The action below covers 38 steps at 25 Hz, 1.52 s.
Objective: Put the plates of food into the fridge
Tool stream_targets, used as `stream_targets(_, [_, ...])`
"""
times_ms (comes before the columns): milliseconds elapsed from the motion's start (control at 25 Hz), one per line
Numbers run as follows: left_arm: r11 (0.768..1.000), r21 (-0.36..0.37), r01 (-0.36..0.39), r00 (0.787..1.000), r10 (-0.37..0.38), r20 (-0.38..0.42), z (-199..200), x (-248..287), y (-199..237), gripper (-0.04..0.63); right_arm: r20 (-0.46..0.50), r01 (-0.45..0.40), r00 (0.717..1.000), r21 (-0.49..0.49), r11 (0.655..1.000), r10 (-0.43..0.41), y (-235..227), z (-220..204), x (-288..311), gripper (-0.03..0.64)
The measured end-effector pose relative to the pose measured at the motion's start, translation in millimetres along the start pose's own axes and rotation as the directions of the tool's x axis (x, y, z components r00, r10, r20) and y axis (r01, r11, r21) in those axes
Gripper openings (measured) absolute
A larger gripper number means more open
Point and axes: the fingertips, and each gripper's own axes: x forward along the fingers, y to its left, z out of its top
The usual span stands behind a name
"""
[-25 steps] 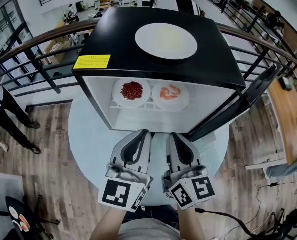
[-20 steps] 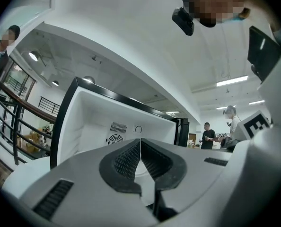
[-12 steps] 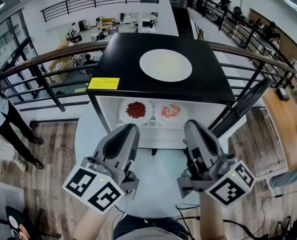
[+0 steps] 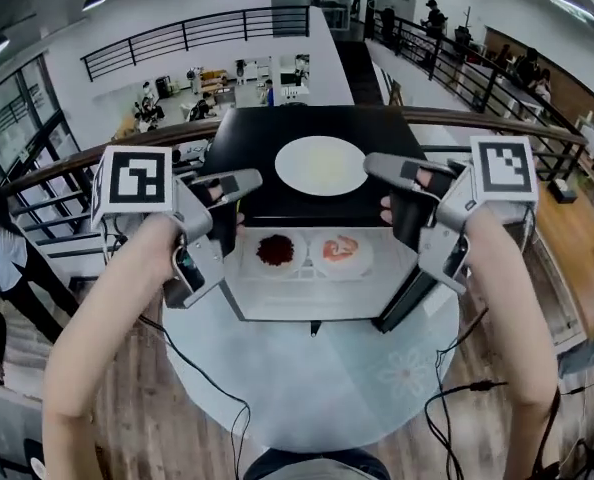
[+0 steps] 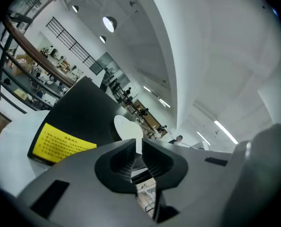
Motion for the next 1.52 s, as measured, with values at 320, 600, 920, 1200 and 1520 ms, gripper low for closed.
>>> stream_targets(320, [0.994, 0.026, -0.106, 0.97, 0.109, -0.216, 40, 75, 21, 0.132, -0.297, 0.092, 0.954, 0.145, 0.985, -0.045, -83, 54, 8, 0.09])
stream_targets(600, [0.977, 0.052, -0.205, 0.868, 0.207, -0.451, 33, 80, 51, 0.133, -0.498, 0.171, 0.859, 0.057, 0.984, -0.12, -103, 42, 33, 0.098])
stream_targets(920, [0.968, -0.077, -0.238, 0.824, 0.159, -0.544, 22, 87, 49, 0.132, -0.617, 0.214, 0.777, 0.065, 0.975, -0.129, -116, 32, 40, 0.098])
stream_targets(1200, [0.968, -0.155, -0.199, 0.837, 0.086, -0.54, 16, 103, 42, 0.132, -0.667, 0.202, 0.741, 0.111, 0.973, -0.077, -119, 27, 42, 0.097])
stream_targets(1520, [0.957, -0.196, -0.215, 0.861, 0.091, -0.501, 21, 95, 47, 0.096, -0.648, 0.17, 0.761, 0.17, 0.971, -0.02, -110, 24, 45, 0.076])
